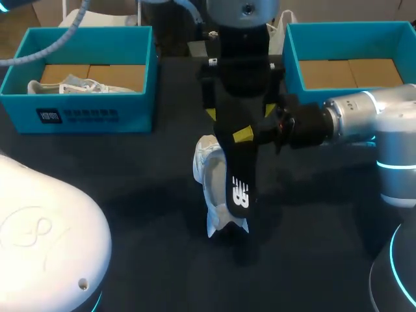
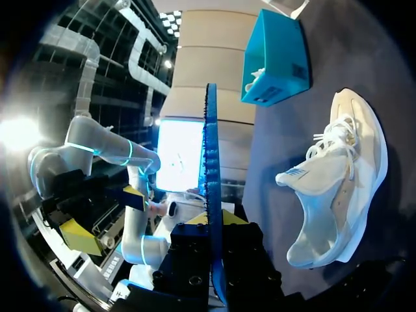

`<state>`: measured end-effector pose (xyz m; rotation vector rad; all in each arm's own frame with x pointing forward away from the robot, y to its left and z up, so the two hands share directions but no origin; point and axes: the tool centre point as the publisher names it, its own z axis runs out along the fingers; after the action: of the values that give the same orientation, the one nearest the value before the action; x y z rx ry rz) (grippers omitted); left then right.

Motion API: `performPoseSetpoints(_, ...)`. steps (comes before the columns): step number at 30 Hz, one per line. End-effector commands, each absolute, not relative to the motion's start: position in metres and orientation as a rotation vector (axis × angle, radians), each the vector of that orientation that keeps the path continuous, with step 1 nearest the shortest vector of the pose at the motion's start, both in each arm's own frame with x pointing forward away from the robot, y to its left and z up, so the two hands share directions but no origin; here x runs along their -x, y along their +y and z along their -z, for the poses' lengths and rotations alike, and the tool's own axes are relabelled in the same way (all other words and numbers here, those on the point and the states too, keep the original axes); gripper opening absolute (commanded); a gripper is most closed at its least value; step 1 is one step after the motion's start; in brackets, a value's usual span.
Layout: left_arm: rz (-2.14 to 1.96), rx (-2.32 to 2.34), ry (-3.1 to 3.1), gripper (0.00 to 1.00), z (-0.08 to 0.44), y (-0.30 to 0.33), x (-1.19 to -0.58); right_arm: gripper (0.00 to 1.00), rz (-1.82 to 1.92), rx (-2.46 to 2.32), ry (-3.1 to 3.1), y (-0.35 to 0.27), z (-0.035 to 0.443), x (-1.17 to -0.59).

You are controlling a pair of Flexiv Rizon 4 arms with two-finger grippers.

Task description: Take the shoe out of the shoebox, open the shoe tongue, remove and reinsert the insole, then place the shoe into the shoebox

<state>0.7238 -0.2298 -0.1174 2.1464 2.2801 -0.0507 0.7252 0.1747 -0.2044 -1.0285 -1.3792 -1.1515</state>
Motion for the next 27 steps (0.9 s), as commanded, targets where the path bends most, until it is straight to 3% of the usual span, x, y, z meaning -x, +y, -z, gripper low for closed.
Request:
performPoseSetpoints(1, 0.053, -2.152, 2.28, 1.0, 0.118, -0.232, -0.724, 0.0, 1.155, 1.026, -1.376, 0.177, 0.207, -0.727)
performPoseSetpoints(27, 0.397, -1.939, 2.028, 1.0, 0.11, -0.207, -0.718, 0.0, 1.125, 1.043, -1.387, 0.16, 0.196, -0.729)
